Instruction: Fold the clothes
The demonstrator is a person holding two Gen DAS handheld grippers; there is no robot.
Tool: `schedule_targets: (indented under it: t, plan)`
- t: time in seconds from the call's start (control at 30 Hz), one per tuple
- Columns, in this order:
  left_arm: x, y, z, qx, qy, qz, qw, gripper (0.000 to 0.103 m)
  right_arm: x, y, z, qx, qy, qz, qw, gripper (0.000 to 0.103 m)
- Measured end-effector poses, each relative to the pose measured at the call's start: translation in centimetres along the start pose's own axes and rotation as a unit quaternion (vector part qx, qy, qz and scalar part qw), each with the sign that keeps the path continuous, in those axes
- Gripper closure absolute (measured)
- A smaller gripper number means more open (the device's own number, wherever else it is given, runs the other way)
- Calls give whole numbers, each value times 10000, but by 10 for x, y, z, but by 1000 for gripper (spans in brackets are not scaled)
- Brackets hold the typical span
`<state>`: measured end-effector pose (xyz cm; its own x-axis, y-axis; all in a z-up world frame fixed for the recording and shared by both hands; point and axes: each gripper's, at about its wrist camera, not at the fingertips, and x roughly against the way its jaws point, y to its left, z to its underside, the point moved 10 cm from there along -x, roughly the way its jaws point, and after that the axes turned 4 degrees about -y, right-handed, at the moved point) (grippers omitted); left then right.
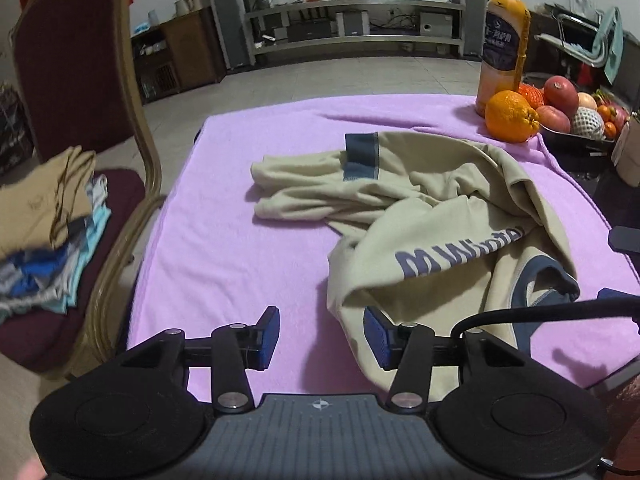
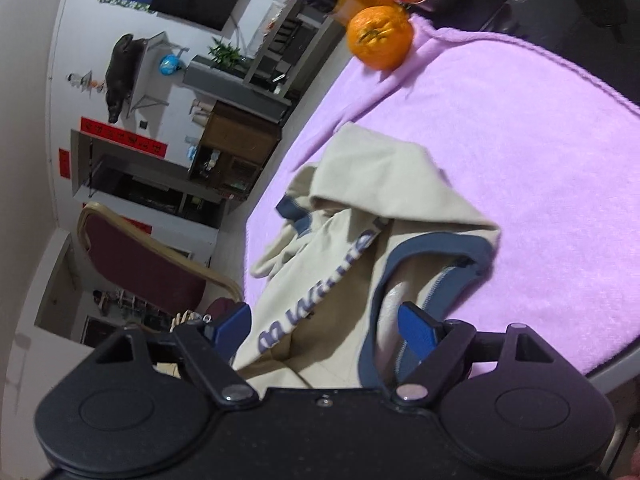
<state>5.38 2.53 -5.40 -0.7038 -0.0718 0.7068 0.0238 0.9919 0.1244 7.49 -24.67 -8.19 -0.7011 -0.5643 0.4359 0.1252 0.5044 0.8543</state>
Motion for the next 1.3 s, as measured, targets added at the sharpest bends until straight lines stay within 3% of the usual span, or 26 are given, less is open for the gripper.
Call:
schedule_targets:
  t: [0.13, 0.27, 0.37, 0.43, 0.53, 0.57, 0.6, 0.77, 0.9, 1.07, 1.2, 1.3]
  plan:
    - [-15, -11, 15, -329, 21, -131, 9994, 53, 4, -8, -2, -65, -96, 98, 9999, 23]
    - [-19, -7, -1, 379, -133, 234, 9989, 53, 4, -10, -5, -35, -134, 131, 9998, 23]
    - [-38, -3, -3, 512, 77, 116, 9986, 54, 6, -11, -7, -73, -171, 148, 9997, 23]
    - [-51, -1, -3, 660, 240, 118, 9975, 59, 7, -12, -8, -127, -202, 144, 9996, 23]
    - [-56, -3, -2, 914, 238, 381, 9948, 86, 7, -15, -10, -138, -220, 186, 9995, 23]
    - [-53, -5, -3, 880, 169, 443, 9950, 95, 7, -15, -10, -142, -226, 201, 9994, 23]
    - [-50, -7, -3, 829, 92, 500, 9953, 96, 8, -16, -10, -146, -232, 215, 9994, 23]
    - [-29, -10, -7, 549, -318, 577, 9963, 98, 10, -28, -16, -195, -385, 496, 9978, 23]
    - [-29, -8, -5, 332, -408, 622, 9967, 97, 19, -30, -22, -266, -459, 573, 9969, 24]
    - [-22, -11, -4, -123, -737, 828, 9938, 89, 70, 8, -56, -336, -1207, -19, 9921, 24]
    - [-10, -17, -3, -600, -999, 950, 9886, 81, 117, 43, -80, 236, -1765, 75, 9840, 24]
    - [9, -32, 3, -1303, -1336, 1226, 9748, 81, 149, 61, -98, 389, -2114, 29, 9766, 24]
